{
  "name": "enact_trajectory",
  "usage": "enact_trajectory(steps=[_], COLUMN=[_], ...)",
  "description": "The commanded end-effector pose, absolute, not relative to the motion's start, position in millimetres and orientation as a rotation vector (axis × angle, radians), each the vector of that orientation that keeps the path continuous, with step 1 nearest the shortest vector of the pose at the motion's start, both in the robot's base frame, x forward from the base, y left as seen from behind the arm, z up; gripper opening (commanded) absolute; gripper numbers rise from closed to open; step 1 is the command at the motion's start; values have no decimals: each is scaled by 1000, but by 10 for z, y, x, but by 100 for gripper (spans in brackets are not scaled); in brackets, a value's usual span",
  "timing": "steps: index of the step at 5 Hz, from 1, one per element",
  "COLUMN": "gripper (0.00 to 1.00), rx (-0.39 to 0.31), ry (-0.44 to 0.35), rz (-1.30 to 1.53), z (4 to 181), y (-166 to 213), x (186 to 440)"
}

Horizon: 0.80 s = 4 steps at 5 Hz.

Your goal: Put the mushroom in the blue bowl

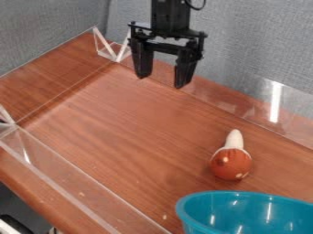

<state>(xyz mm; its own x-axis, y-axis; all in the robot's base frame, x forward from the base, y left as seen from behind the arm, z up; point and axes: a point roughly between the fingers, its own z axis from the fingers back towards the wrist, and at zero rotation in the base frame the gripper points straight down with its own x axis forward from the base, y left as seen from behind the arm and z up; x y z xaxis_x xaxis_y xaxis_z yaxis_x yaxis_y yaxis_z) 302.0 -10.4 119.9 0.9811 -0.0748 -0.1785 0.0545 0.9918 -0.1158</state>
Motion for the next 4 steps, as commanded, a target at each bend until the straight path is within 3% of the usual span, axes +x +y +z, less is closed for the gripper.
enact_trajectory(steps=[1, 4], gripper=[100, 100], rx=[-109, -105], ry=[157, 130], rz=[-94, -208], z=[1234, 1089], y=[-204, -810], x=[3022, 2980])
